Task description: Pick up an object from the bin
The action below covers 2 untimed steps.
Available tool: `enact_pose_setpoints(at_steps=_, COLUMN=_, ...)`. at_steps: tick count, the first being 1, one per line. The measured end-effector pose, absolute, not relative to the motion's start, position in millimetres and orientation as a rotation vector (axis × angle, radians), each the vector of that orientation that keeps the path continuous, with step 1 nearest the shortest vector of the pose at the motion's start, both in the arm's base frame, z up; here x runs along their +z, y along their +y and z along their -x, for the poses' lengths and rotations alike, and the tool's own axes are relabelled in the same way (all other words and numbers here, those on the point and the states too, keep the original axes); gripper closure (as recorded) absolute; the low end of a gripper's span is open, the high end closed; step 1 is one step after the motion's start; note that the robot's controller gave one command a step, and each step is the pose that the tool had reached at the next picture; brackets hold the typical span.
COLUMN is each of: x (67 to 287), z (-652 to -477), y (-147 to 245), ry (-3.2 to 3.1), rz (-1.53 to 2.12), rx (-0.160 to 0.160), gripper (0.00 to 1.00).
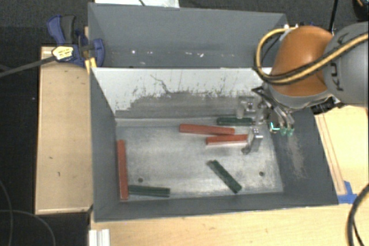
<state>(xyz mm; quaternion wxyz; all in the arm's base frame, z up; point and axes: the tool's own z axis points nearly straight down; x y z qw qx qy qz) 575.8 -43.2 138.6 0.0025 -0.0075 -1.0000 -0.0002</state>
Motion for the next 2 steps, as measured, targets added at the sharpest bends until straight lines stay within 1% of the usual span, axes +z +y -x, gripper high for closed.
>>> enact_pose_setpoints(at_steps=1, x=67.4, z=-587.2, y=-21.5, ry=-3.135, rz=0.165, rx=-0.003, gripper=0.00)
enact_pose_setpoints(at_steps=2, x=73.7, z=-590.5, y=-23.0, ry=-3.146, rz=0.163, rx=-0.001, gripper=1.00)
